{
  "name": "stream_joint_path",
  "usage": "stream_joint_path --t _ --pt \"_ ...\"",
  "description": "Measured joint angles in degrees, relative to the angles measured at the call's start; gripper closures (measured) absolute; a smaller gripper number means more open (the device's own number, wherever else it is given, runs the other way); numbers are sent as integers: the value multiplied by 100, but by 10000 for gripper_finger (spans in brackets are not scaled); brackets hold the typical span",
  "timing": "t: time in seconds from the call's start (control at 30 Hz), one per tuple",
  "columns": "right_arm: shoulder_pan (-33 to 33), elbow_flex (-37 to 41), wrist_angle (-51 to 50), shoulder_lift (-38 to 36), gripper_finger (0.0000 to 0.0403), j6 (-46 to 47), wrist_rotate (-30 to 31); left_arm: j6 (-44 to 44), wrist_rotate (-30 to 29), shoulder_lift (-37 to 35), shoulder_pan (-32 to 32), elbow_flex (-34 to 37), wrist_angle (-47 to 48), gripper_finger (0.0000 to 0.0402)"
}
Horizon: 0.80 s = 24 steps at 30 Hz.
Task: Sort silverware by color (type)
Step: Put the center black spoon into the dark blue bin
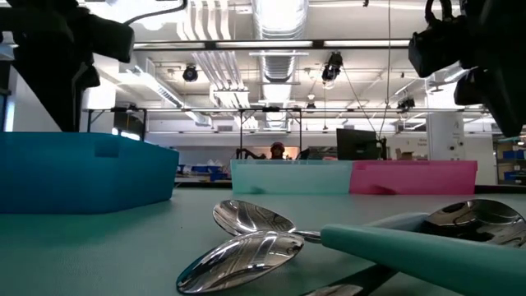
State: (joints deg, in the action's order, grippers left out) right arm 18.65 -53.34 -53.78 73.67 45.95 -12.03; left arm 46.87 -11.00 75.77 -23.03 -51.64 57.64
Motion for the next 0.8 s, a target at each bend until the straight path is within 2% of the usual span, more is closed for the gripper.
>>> stream_joint_path --t 0.07,0.2,0.37,0.63,0.8 --pt "0 0 0 0 267 65 2 -236 -71 110 7 0 -52 325" --pt "-2 0 10 0 277 45 62 -81 -35 317 11 -78 -44 325" --pt "-51 0 209 0 284 -318 599 -67 -35 605 16 -674 -60 325" --pt "-10 0 1004 31 284 -612 614 -1618 -38 1193 -54 -2141 -92 325" --pt "356 17 912 80 287 245 604 -1885 -279 1533 -51 -2437 -58 325"
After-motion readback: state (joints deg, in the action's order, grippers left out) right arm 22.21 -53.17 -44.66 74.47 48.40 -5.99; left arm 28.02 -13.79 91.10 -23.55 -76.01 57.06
